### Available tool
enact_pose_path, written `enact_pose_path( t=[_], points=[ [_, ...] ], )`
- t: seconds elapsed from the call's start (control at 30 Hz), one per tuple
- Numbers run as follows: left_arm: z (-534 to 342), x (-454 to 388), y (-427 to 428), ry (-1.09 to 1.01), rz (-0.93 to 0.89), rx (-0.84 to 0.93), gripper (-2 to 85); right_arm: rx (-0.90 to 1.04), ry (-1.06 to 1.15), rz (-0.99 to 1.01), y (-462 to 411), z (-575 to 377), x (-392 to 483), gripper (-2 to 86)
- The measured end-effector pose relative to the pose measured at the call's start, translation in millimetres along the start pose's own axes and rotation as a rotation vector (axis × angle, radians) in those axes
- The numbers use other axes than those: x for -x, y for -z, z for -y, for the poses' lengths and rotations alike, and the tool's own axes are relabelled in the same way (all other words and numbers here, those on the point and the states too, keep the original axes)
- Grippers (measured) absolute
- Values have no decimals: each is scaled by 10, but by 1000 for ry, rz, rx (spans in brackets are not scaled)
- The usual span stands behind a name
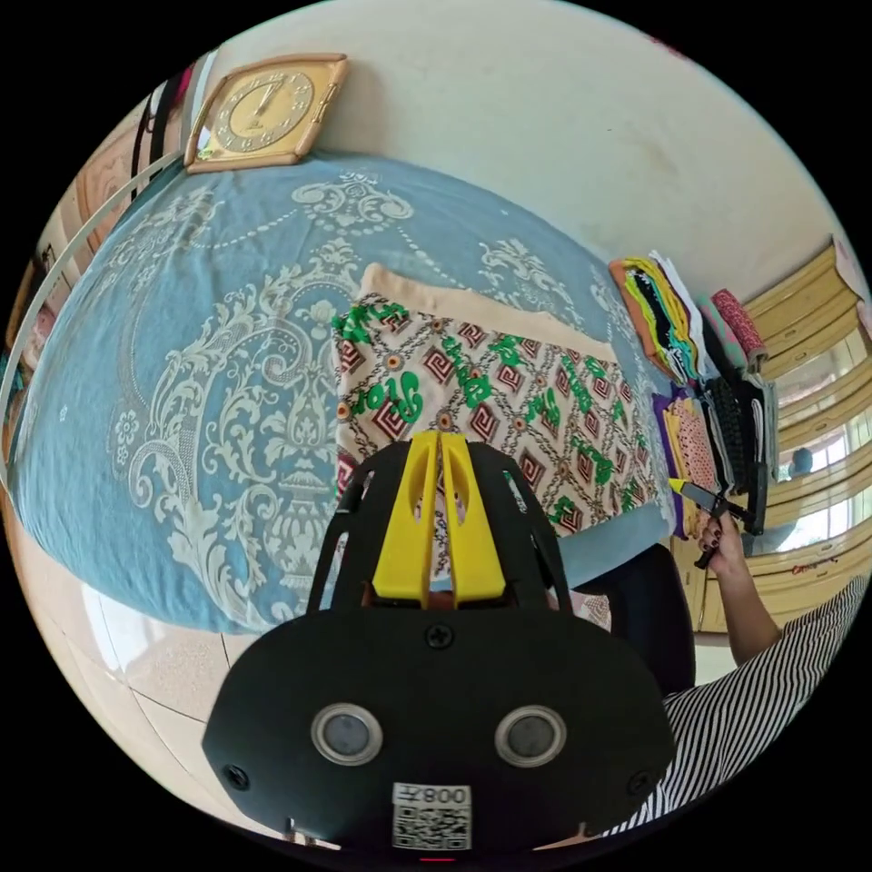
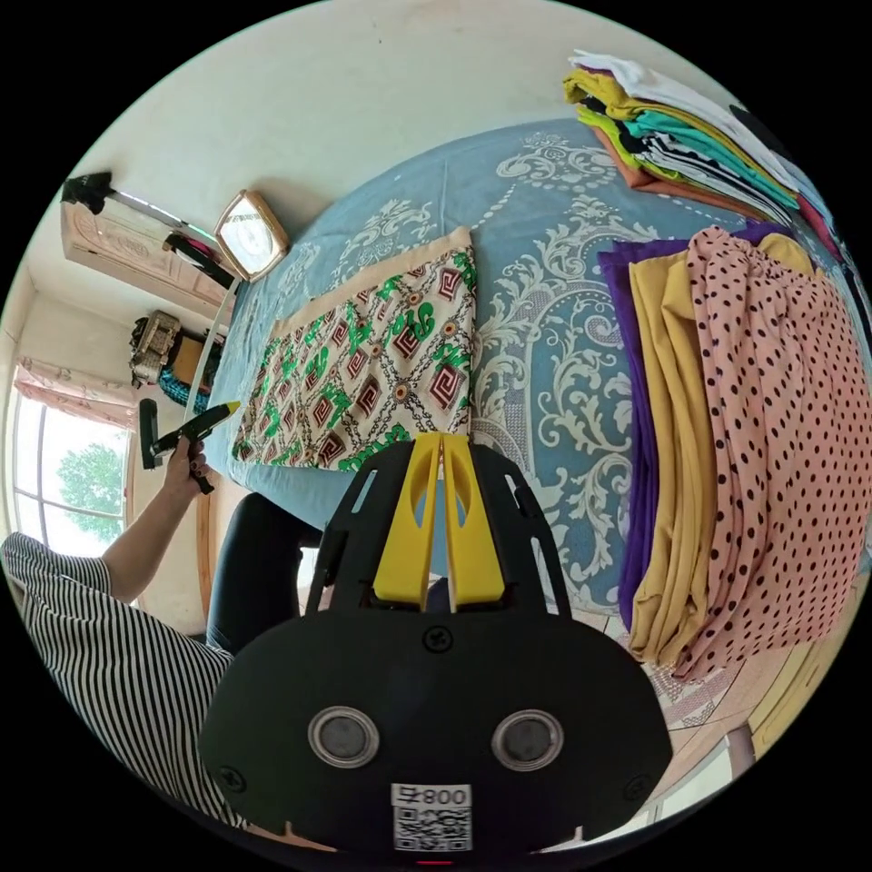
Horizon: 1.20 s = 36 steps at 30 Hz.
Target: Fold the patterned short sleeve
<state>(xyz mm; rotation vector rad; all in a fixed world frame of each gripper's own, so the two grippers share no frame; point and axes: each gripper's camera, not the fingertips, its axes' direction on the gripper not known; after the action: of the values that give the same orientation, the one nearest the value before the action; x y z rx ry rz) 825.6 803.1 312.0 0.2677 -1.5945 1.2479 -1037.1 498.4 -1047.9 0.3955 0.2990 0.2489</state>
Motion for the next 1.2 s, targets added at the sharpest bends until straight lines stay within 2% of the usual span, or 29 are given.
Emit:
enact_pose_path(
  t=[0.23, 0.4, 0.53, 0.67, 0.83, 0.93, 1.07, 1.2],
  points=[
    [-103, -1221, -400, -245, -201, 141, 36, 26, -121, 148, -259, -365, -676, 49],
    [-109, -2386, -740, -507, -278, 224, 66, 37, -168, 255, -470, -443, -1033, 15],
    [-80, -3113, -882, -691, -238, 233, 79, 8, -133, 326, -443, -508, -1128, 4],
    [-96, -3742, -1093, -868, -105, 252, 79, -41, -79, 390, -344, -499, -1150, 2],
    [-59, -3972, -1157, -820, -8, 218, 29, -21, -9, 433, -425, -391, -1125, 4],
    [-8, -3841, -1040, -687, -63, 177, 17, -40, 17, 411, -460, -339, -1160, 8],
    [27, -3540, -897, -475, -219, 122, 13, -85, -54, 439, -625, -137, -1543, 27],
    [-76, -3496, -906, -454, -246, 124, 11, -83, -111, 473, -931, 240, -1810, 55]
  ],
)
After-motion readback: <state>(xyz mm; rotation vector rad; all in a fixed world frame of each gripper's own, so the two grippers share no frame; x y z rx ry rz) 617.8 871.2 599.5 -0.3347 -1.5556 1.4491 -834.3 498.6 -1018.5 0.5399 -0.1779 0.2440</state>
